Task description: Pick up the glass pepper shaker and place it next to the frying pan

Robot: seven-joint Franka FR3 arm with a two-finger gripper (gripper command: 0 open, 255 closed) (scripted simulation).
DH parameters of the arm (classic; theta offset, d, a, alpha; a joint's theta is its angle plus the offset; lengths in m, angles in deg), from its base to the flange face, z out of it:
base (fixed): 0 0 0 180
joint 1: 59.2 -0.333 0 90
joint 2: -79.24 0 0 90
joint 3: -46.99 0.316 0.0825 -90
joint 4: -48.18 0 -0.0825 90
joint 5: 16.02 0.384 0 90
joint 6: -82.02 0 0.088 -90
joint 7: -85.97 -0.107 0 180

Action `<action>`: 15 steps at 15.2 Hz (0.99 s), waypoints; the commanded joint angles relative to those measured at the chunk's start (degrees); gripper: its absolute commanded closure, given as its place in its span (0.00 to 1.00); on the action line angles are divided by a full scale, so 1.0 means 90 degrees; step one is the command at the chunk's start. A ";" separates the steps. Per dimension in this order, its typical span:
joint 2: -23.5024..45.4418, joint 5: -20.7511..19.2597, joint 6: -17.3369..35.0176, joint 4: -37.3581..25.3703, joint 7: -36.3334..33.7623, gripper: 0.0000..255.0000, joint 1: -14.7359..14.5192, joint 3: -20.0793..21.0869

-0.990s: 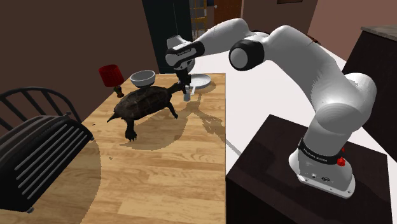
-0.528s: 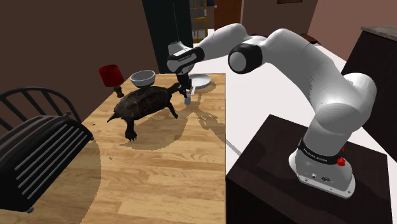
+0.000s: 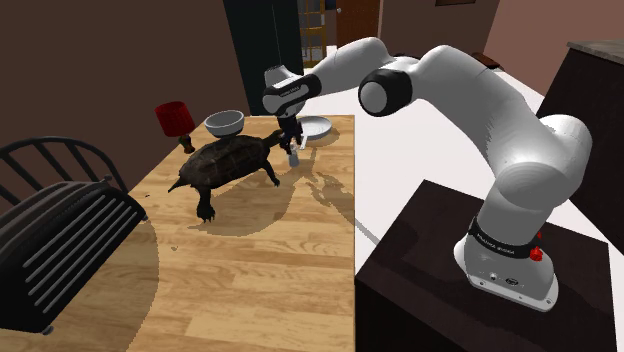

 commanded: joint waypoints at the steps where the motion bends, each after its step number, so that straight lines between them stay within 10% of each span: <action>1: 0.0000 0.0000 0.0000 0.0000 0.0000 0.00 0.0000 0.0000; 15: -0.0216 0.0014 -0.0643 -0.0427 0.0016 0.00 -0.0030 0.0008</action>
